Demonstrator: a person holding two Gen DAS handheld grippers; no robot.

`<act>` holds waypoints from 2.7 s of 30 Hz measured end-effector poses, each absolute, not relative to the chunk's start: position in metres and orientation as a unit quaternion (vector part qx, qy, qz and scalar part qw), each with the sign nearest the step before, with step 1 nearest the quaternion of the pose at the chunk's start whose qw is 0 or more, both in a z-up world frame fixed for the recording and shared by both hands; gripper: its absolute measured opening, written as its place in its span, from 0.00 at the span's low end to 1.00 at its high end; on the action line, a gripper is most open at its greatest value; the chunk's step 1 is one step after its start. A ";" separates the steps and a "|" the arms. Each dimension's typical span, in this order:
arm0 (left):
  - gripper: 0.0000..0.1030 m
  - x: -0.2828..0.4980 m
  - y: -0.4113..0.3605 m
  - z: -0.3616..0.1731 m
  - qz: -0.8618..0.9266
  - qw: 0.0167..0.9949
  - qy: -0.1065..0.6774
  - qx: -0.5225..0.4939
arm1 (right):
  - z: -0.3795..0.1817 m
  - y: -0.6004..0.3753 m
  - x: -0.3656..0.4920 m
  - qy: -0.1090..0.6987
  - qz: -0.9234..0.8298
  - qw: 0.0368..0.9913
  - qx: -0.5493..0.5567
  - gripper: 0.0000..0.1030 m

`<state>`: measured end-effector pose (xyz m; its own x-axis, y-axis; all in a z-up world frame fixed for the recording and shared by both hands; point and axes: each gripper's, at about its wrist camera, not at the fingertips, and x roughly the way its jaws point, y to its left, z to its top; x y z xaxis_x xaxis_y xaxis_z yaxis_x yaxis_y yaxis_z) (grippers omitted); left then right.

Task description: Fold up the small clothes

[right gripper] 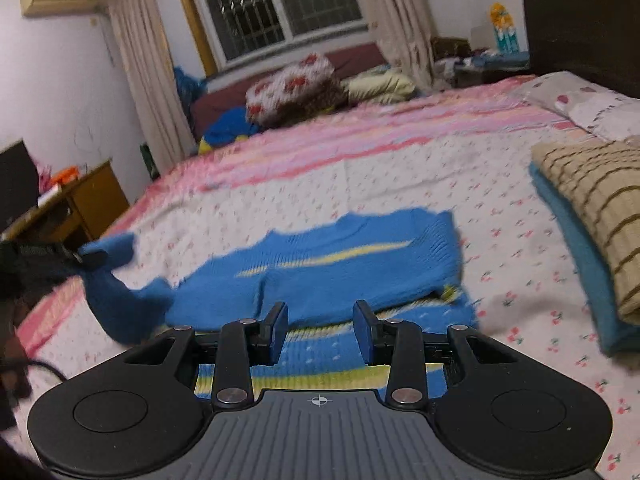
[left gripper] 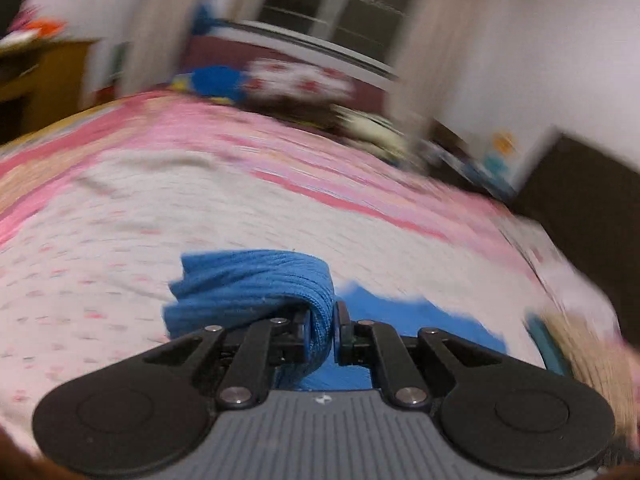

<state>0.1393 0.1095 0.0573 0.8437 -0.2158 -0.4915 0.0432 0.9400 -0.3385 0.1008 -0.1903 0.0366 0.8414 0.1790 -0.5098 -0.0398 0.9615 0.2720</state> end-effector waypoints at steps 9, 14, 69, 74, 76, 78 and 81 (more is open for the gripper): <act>0.19 0.142 -0.002 0.009 -0.092 0.921 0.378 -0.022 | 0.019 -0.232 0.111 0.314 0.043 0.930 0.188 0.39; 0.25 0.136 -0.022 0.007 -0.063 0.925 0.373 0.040 | 0.010 -0.234 0.119 0.332 0.059 0.920 0.202 0.39; 0.44 0.075 0.086 0.038 0.013 0.944 0.325 -0.055 | 0.039 -0.117 0.162 0.335 0.168 0.923 0.091 0.05; 0.44 0.070 0.084 0.048 0.020 0.945 0.325 -0.041 | 0.040 -0.108 0.159 0.336 0.196 0.918 0.081 0.11; 0.45 0.069 0.083 0.053 0.020 0.946 0.322 -0.030 | 0.043 -0.107 0.156 0.331 0.198 0.919 0.083 0.11; 0.45 0.068 0.081 0.059 0.019 0.947 0.321 -0.024 | 0.046 -0.110 0.153 0.325 0.196 0.921 0.089 0.13; 0.46 0.065 0.075 0.068 0.011 0.948 0.317 -0.016 | 0.048 -0.117 0.147 0.319 0.190 0.923 0.105 0.15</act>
